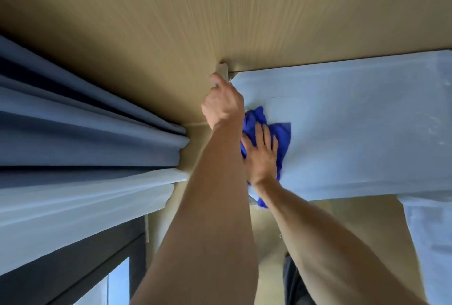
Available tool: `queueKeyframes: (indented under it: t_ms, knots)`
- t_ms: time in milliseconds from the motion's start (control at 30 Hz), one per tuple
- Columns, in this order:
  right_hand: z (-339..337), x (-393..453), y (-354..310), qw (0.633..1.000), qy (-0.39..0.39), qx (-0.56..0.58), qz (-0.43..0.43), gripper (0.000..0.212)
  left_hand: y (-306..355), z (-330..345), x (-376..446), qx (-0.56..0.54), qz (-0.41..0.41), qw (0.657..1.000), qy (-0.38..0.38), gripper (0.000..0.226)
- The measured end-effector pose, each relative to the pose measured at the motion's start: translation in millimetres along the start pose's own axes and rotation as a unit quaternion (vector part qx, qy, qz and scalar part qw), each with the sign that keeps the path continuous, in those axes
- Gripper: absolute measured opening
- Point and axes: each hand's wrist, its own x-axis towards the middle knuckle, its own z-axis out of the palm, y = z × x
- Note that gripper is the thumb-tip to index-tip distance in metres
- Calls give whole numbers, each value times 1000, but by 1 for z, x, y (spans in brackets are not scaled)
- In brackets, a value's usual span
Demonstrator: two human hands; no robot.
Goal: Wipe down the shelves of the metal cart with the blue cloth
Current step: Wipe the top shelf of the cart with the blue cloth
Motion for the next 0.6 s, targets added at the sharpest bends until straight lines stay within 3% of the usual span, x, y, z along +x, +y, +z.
queueKeyframes:
  t_ms: [133,267,467,600]
  knots:
    - [3,-133,28,999,-20,5,40,34,2,-4,-10,5,2,1000,6,36]
    - [5,-114,41,999,9,-44,-30,35,6,-4,-8,14,2,1000,9,36]
    - [12,-99,27,995,28,-76,-57,45,4,1,-4,35,4,999,23,33]
    - [18,-89,30,997,33,-56,-50,40,6,4,-5,40,8,999,34,31]
